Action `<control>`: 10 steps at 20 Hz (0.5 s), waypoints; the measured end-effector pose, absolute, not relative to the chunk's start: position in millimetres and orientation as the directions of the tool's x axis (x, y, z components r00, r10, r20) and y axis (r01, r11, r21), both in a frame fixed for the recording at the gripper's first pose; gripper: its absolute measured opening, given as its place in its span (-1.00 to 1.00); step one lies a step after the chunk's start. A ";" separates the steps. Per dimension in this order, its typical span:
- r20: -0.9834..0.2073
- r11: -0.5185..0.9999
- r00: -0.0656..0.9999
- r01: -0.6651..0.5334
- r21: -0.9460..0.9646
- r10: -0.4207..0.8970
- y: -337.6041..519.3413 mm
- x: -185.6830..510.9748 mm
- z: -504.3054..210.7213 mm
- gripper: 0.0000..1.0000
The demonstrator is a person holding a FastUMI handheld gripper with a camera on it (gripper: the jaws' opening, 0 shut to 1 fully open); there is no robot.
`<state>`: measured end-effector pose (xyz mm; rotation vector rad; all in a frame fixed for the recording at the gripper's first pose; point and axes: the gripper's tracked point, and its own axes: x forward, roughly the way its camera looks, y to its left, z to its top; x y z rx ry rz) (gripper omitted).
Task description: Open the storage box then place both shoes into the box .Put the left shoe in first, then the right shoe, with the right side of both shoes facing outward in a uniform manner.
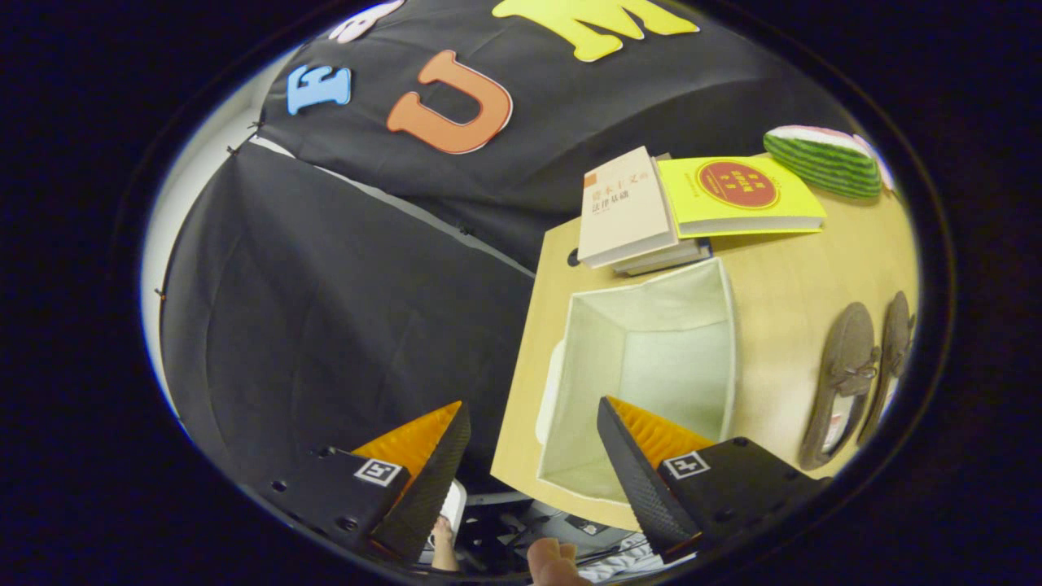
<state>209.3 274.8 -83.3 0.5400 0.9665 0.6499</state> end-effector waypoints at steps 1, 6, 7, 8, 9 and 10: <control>-0.583 0.709 0.422 -0.257 0.657 0.694 264.2 210.7 -88.3 1.00; -0.681 0.809 0.445 -0.232 0.539 0.582 202.4 206.1 -120.9 1.00; -0.703 0.826 0.440 -0.224 0.517 0.559 190.6 203.2 -129.1 1.00; -0.721 0.840 0.436 -0.221 0.495 0.539 179.4 201.0 -136.9 1.00; -0.742 0.858 0.433 -0.210 0.469 0.511 166.8 198.9 -145.8 1.00; -0.762 0.875 0.432 -0.197 0.443 0.483 153.9 197.2 -155.1 1.00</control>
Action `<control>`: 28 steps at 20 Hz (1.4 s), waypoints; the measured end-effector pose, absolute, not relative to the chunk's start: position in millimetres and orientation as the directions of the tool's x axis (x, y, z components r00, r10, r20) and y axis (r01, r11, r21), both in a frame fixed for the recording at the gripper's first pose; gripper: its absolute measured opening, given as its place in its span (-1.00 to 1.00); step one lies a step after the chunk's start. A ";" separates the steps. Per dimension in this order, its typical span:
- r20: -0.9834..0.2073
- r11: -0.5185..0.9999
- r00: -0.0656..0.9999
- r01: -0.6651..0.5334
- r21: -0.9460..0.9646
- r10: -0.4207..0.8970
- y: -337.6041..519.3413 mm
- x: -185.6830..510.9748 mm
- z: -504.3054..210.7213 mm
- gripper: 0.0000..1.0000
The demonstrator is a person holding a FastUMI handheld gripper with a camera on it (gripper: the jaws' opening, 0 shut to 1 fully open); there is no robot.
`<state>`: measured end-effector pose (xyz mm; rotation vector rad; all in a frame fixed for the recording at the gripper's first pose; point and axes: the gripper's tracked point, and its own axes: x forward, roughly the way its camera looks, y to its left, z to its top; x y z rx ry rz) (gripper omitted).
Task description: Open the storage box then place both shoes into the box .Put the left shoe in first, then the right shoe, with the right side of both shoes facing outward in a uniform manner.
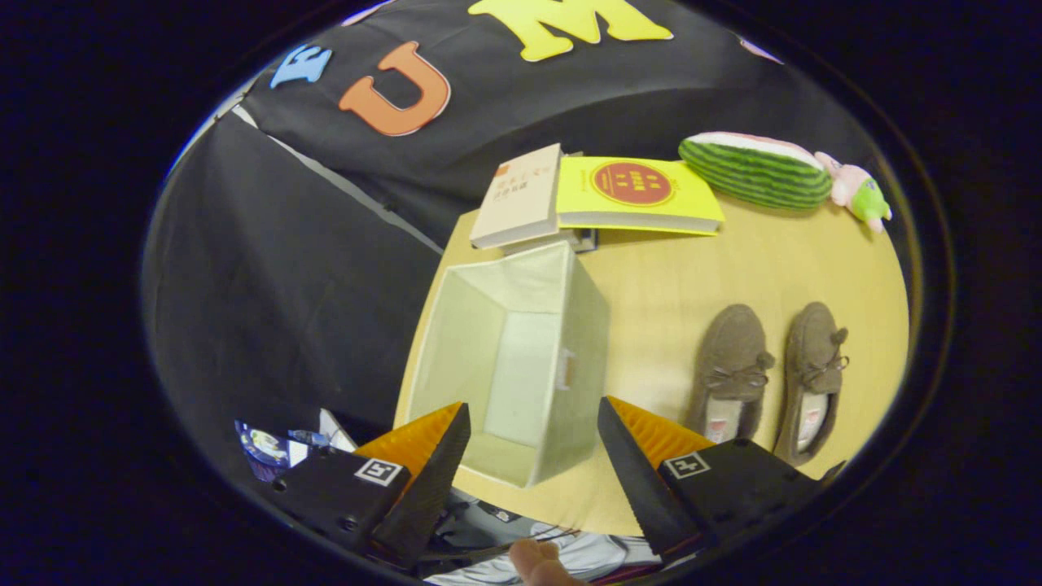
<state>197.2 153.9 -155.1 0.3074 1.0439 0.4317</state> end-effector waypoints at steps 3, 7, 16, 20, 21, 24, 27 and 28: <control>-0.814 0.912 0.412 -0.154 0.381 0.410 121.2 193.7 -181.8 1.00; -0.904 0.966 0.341 -0.097 0.239 0.258 65.1 178.6 -223.8 1.00; -0.953 0.984 0.250 0.016 0.179 0.170 6.3 203.7 -296.7 0.60; -0.954 0.970 0.197 0.046 0.238 0.225 3.8 214.0 -334.2 -0.25; -0.949 0.970 0.215 0.031 0.241 0.229 2.2 216.3 -334.0 -0.38; -0.943 0.961 0.220 0.060 0.268 0.249 2.4 216.4 -326.6 -0.84; -0.941 0.966 0.244 0.052 0.253 0.234 3.0 214.8 -309.8 -0.87; -0.940 0.966 0.245 0.048 0.255 0.236 6.6 213.1 -301.4 -0.87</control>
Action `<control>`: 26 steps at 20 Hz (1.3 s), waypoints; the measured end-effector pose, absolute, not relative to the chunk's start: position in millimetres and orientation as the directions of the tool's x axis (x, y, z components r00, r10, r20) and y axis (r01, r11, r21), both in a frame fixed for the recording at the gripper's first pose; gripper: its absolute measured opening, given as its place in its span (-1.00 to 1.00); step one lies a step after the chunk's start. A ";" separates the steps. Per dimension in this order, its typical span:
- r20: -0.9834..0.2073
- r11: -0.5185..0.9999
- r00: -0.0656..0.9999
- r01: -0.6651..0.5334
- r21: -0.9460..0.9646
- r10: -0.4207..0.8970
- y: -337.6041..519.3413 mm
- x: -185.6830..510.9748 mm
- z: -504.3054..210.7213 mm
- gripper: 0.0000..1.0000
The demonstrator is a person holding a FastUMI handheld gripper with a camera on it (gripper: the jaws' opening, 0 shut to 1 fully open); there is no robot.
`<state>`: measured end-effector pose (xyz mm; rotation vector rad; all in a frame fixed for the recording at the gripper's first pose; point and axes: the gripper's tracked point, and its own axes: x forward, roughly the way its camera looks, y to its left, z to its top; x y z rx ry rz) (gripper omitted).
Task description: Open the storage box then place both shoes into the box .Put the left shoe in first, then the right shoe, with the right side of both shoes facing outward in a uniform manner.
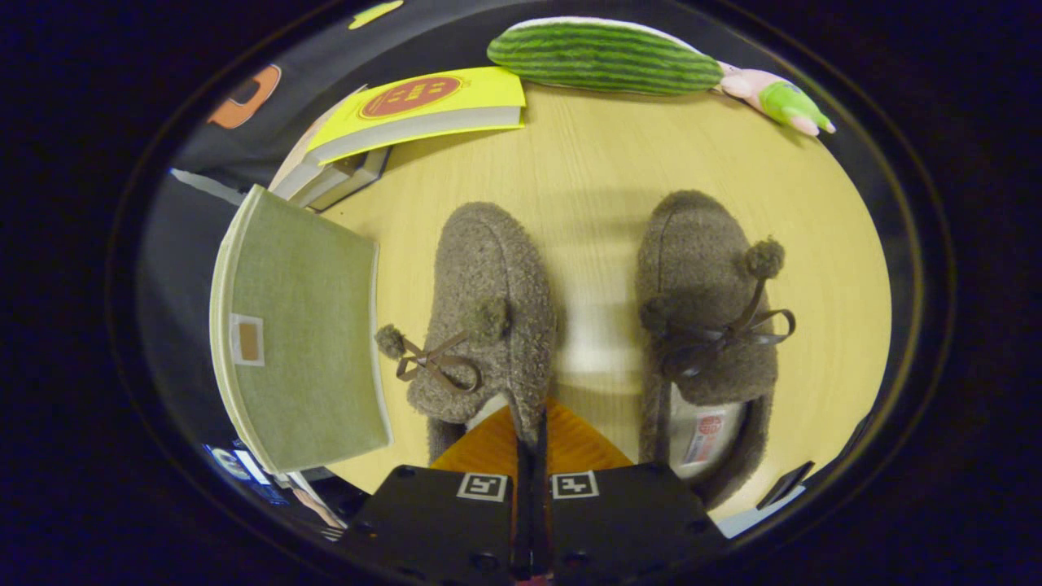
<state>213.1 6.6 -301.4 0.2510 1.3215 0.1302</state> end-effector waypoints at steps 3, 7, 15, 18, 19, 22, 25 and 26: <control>-0.931 0.955 0.233 0.027 0.295 0.280 29.3 204.1 -267.9 -0.87; -0.915 0.948 0.251 -0.028 0.318 0.315 64.3 196.4 -222.1 -0.87; -0.845 0.906 0.329 -0.096 0.413 0.421 140.1 184.9 -132.1 -0.87; -0.827 0.894 0.341 -0.120 0.432 0.446 179.3 192.0 -128.6 -0.87; -0.813 0.883 0.349 -0.127 0.452 0.467 196.8 197.5 -130.7 -0.87; -0.780 0.844 0.336 -0.110 0.525 0.528 249.9 204.0 -143.1 -0.87; -0.782 0.846 0.333 -0.110 0.522 0.526 280.8 218.0 -168.9 -0.87; -0.789 0.854 0.339 -0.108 0.509 0.513 286.1 221.6 -178.4 -0.87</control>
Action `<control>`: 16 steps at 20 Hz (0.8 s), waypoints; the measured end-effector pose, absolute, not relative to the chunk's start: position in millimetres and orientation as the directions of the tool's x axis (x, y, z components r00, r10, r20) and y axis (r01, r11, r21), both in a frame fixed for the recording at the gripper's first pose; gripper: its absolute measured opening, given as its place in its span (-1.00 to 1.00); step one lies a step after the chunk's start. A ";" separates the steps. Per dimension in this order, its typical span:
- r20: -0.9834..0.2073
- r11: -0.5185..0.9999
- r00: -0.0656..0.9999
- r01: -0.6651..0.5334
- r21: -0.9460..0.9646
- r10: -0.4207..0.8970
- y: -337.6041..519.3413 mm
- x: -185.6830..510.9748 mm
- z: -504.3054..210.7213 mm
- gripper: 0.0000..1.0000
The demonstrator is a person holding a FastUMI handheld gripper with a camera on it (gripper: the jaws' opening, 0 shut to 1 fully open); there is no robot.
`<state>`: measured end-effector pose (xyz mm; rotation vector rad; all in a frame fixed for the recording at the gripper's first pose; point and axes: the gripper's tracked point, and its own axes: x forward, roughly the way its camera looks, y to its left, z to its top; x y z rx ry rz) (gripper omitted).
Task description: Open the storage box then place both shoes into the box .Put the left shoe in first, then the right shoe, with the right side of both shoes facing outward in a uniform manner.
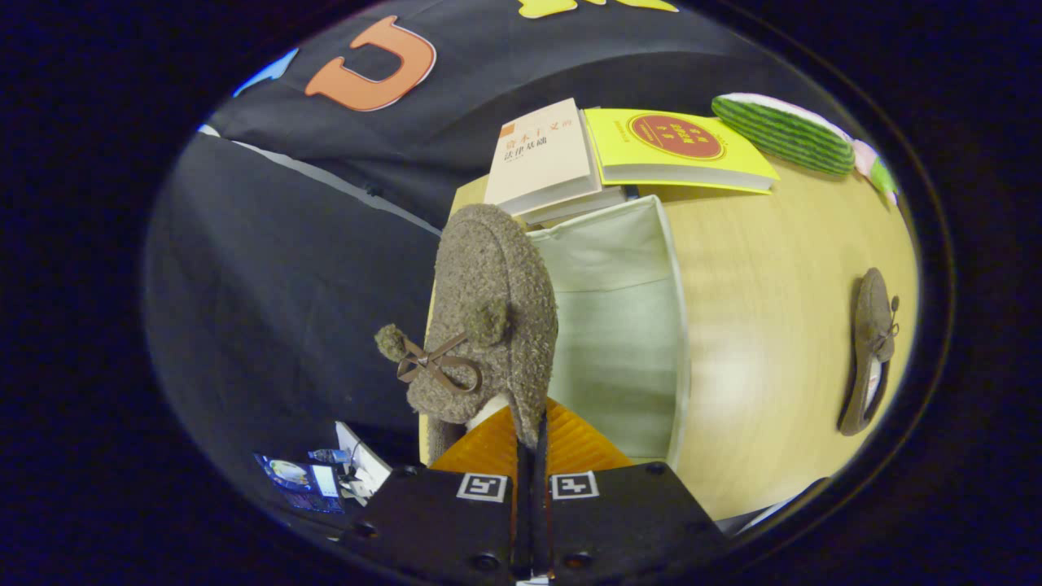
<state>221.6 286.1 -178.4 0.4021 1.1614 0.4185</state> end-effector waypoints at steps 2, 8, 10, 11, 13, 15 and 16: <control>-0.797 0.865 0.350 -0.098 0.492 0.493 292.8 227.2 -194.7 -0.85; -0.803 0.862 0.335 -0.061 0.503 0.492 314.5 232.5 -225.9 -0.81; -0.793 0.854 0.343 -0.062 0.516 0.504 318.3 231.5 -226.0 -0.68; -0.788 0.853 0.350 -0.072 0.517 0.507 319.4 233.2 -228.0 -0.59; -0.769 0.844 0.365 -0.110 0.524 0.525 319.5 231.7 -218.3 0.06; -0.767 0.857 0.393 -0.131 0.499 0.507 307.5 228.2 -202.5 0.71; -0.764 0.862 0.407 -0.148 0.485 0.500 300.0 224.3 -193.3 1.00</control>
